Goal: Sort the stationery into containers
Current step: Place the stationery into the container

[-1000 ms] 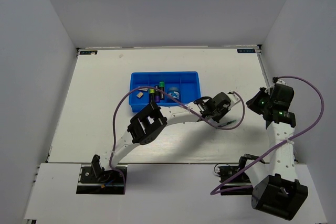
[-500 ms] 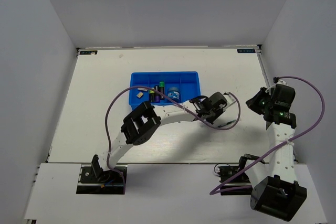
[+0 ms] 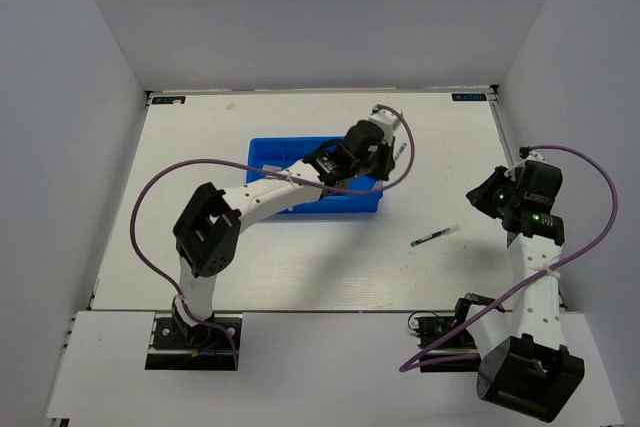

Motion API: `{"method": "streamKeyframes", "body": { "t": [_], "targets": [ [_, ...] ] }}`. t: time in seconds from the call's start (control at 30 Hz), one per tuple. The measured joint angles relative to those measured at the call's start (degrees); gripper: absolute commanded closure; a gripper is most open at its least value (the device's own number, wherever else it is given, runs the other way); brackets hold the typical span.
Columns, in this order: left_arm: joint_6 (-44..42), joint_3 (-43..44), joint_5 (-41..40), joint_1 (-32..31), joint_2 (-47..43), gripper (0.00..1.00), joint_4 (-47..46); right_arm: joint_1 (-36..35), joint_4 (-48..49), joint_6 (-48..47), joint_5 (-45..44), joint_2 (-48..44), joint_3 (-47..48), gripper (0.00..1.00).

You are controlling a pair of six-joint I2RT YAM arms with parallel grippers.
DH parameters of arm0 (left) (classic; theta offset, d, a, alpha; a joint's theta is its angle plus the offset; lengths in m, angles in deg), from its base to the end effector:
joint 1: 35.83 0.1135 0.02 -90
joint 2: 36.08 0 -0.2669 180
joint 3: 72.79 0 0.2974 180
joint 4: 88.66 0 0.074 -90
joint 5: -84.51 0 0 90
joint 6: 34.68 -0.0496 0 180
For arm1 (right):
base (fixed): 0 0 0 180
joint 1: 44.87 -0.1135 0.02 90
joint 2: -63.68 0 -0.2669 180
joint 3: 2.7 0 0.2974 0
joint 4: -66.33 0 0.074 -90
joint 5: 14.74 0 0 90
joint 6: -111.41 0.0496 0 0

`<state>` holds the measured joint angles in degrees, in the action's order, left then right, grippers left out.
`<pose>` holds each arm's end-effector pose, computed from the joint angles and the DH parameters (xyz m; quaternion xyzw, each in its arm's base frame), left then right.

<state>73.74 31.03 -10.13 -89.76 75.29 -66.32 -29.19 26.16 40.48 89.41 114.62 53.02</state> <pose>0.3089 -0.4172 0.2615 0.2444 0.8298 -0.2671 0.4246 0.2418 -0.0553 0.2748 0.2094 0.8584 0.1229 0.4518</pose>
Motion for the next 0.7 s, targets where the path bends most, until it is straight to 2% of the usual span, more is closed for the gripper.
{"method": "streamKeyframes", "body": {
  "t": [0.17,0.23,0.3,0.33,0.4,0.43,0.5,0.53,0.6,0.63,0.7],
  "targets": [
    [4.8,0.7,-6.5,4.5,0.8,1.00,-0.2,0.0,0.0,0.0,0.9,0.0,-0.1,0.85],
    [6.5,2.3,-9.0,5.4,2.2,1.00,0.9,0.0,0.0,0.0,1.2,0.0,-0.1,0.77],
    [8.1,4.4,-10.9,6.0,4.1,1.00,2.3,0.0,0.0,-0.2,1.7,0.0,-0.1,0.63],
    [8.9,5.4,-11.6,6.3,5.0,0.98,3.1,0.0,0.0,-0.4,2.1,0.0,-0.1,0.46],
    [10.3,6.8,-12.3,7.0,6.9,0.86,4.3,0.0,0.0,-1.3,3.2,0.2,-0.1,0.33],
    [11.0,7.5,-12.5,7.3,7.8,0.66,5.0,0.0,0.0,-1.9,4.2,0.4,-0.1,0.21],
    [12.0,8.5,-12.6,7.7,9.6,0.56,6.2,0.0,-0.1,-3.6,6.5,1.1,-0.1,0.15],
    [12.4,8.8,-12.6,7.9,10.3,0.46,6.8,0.0,-0.2,-4.8,8.2,1.5,-0.1,0.15],
    [13.1,8.9,-12.7,8.3,11.2,0.42,7.9,0.0,-0.5,-7.8,12.5,2.2,-0.1,0.19],
    [13.6,8.9,-12.7,8.4,11.4,0.40,8.7,0.0,-0.7,-9.8,15.4,2.5,-0.1,0.33],
    [13.8,8.9,-12.7,8.5,11.4,0.40,9.2,-0.1,-1.5,-14.3,21.2,3.1,0.0,0.46]
  ]
}}
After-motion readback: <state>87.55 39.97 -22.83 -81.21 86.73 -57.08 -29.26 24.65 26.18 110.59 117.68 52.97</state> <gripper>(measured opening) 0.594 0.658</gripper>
